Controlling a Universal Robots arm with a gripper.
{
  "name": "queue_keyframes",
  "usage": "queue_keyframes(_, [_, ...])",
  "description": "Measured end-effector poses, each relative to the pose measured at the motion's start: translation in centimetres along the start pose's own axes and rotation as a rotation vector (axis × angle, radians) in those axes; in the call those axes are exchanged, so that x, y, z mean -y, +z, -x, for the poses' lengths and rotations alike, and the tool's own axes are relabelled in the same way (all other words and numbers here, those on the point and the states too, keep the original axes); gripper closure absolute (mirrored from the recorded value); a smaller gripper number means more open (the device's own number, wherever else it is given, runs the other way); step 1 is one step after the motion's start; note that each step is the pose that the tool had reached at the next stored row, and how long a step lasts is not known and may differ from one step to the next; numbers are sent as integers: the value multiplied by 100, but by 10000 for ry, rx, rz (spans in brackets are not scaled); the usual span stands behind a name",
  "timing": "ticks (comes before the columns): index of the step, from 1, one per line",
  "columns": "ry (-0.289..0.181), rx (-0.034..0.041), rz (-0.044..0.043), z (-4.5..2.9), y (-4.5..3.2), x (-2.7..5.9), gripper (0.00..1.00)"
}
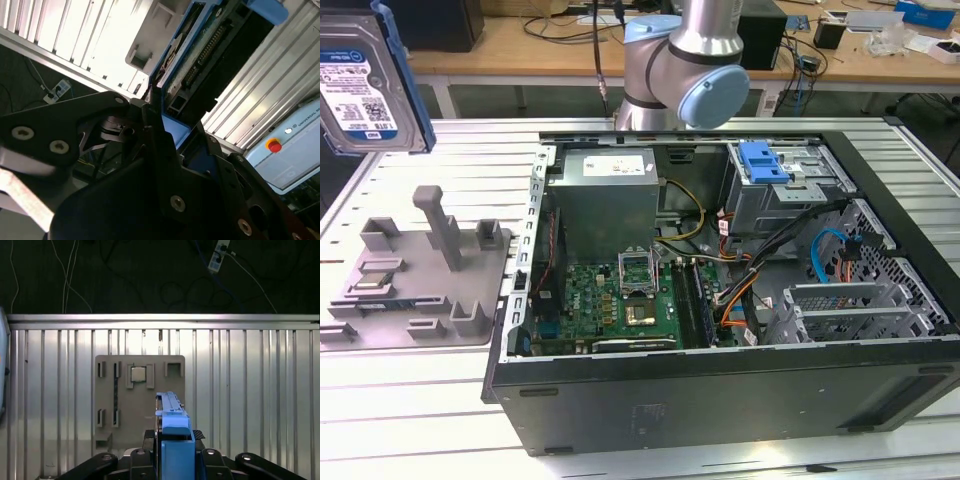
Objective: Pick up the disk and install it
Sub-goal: 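Pick up the disk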
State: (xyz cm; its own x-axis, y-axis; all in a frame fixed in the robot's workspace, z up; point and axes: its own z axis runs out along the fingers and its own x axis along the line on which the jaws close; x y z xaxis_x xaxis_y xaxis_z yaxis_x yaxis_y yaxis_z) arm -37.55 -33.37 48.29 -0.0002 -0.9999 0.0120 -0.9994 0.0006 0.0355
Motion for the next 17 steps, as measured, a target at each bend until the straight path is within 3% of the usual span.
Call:
queue_keyframes(10, [1,1,27,-183,-74,200,63])
queue_keyframes(12, [1,2,42,-306,-126,331,63])
queue_keyframes(14, [1,1,52,-358,-138,393,63])
queue_keyframes(17, [1,0,93,-548,-172,664,63])
